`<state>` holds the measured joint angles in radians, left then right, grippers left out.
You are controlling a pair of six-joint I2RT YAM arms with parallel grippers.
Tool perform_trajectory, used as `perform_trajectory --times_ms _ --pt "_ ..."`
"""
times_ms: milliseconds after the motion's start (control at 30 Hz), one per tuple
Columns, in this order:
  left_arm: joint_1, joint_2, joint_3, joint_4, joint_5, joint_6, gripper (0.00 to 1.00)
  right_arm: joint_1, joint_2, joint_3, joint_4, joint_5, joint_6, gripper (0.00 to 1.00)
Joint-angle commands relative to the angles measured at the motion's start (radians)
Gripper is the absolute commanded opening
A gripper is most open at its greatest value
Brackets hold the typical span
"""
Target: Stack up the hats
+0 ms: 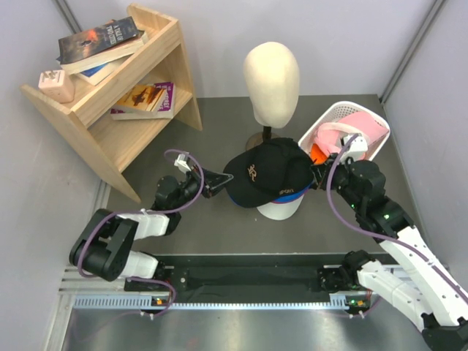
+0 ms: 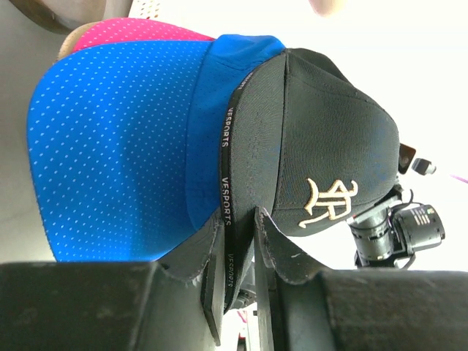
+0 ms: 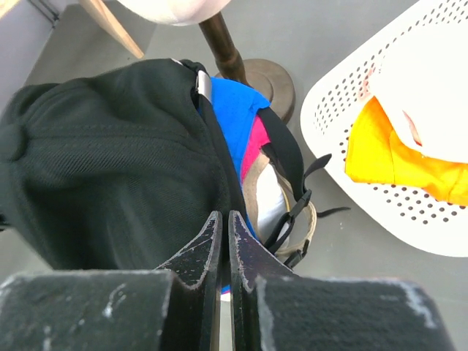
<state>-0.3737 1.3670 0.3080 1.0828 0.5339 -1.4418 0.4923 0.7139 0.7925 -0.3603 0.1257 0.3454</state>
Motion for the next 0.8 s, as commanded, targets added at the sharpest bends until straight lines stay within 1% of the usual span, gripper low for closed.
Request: perform_trajectory --times_ms 0,167,267,367,400,433,500,567,600,633,733,767 --pt "0.016 0.075 0.023 0.074 -0.046 -0.006 0.00 0.008 -0.065 0.011 -0.065 0.051 0.014 0.00" --pt "0.018 0.138 0.032 0.114 -0.051 -0.014 0.00 0.006 -0.039 -0.035 -0.052 0.066 0.018 0.00" --pt "0.018 0.129 0.043 0.057 -0.064 0.023 0.00 0.008 -0.013 -0.049 -0.037 0.072 0.018 0.00" --pt "0.018 0.087 0.060 -0.059 -0.101 0.093 0.00 0.008 0.001 -0.055 -0.028 0.081 0.015 0.00" --pt "0.018 0.074 0.066 -0.102 -0.115 0.137 0.00 0.008 0.004 -0.056 -0.025 0.083 0.015 0.00" --pt "0.018 0.060 0.080 -0.168 -0.129 0.156 0.00 0.008 0.005 -0.059 -0.023 0.087 0.015 0.00" --pt "0.018 0.027 0.094 -0.231 -0.170 0.214 0.00 0.009 0.012 -0.064 -0.014 0.088 0.015 0.01" --pt "0.018 0.021 0.123 -0.324 -0.202 0.251 0.00 0.008 0.016 -0.067 -0.009 0.089 0.014 0.03" --pt "0.018 0.024 0.131 -0.342 -0.210 0.282 0.00 0.008 0.019 -0.067 -0.009 0.089 0.012 0.04" --pt "0.018 0.030 0.144 -0.357 -0.216 0.296 0.00 0.008 0.022 -0.068 -0.009 0.089 0.010 0.06" --pt "0.018 0.058 0.167 -0.408 -0.206 0.349 0.00 0.008 0.018 -0.053 -0.017 0.089 0.007 0.28" --pt "0.019 0.067 0.187 -0.423 -0.196 0.365 0.00 0.008 0.012 -0.046 -0.022 0.086 0.004 0.40"
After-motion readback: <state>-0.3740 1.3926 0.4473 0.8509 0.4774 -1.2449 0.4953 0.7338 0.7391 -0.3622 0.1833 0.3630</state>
